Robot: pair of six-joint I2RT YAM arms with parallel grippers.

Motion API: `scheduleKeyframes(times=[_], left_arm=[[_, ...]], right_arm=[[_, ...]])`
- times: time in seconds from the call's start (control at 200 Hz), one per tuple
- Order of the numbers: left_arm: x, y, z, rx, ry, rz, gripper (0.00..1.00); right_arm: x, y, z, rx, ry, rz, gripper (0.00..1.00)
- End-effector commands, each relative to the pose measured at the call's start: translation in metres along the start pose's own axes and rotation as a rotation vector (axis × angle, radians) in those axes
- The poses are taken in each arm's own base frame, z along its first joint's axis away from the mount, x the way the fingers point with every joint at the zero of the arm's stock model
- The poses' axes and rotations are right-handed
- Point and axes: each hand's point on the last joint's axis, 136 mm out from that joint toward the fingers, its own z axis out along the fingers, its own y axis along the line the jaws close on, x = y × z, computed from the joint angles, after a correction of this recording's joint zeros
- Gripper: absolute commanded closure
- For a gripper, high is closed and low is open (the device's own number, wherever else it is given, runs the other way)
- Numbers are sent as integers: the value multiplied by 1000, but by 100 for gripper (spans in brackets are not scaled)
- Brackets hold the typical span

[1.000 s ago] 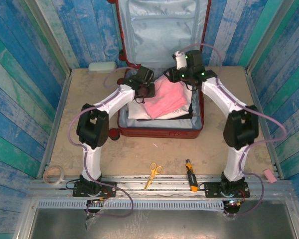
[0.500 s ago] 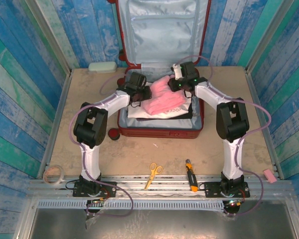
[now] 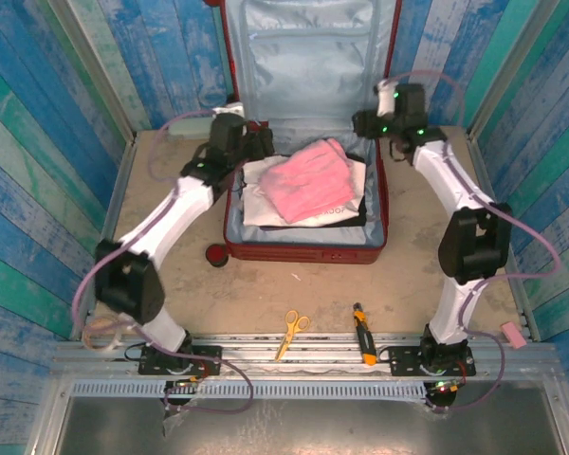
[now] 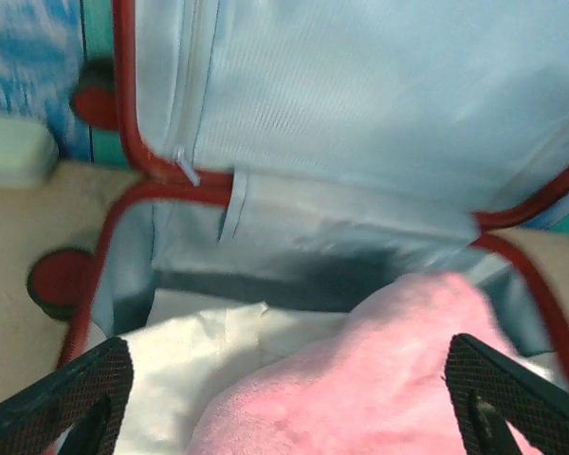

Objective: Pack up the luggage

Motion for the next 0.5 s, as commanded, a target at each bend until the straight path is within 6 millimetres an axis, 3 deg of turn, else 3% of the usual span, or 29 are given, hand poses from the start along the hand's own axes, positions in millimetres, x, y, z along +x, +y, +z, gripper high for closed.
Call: scheduleKeyframes(times=[0.0, 0.07, 0.145, 0.25, 0.341, 0.496], left_arm=[[-6, -31, -61, 190, -68, 8, 16], [34, -65, -89, 367, -51, 85, 16], [97, -95, -116, 530, 1, 164, 16], [164, -107, -138, 663, 103, 147, 22], [199, -105, -154, 661, 82, 200, 23], [238, -102, -168, 695, 46, 282, 27]], right_arm=[[-75, -6, -23, 0, -203, -75, 17], [-99, -21, -21, 26, -283, -109, 16], [-119, -35, -14, 24, -347, -121, 15], [-133, -46, 4, 1, -394, -145, 15], [-142, -48, 13, 8, -460, -187, 15], [-147, -59, 25, 56, -550, -198, 17]])
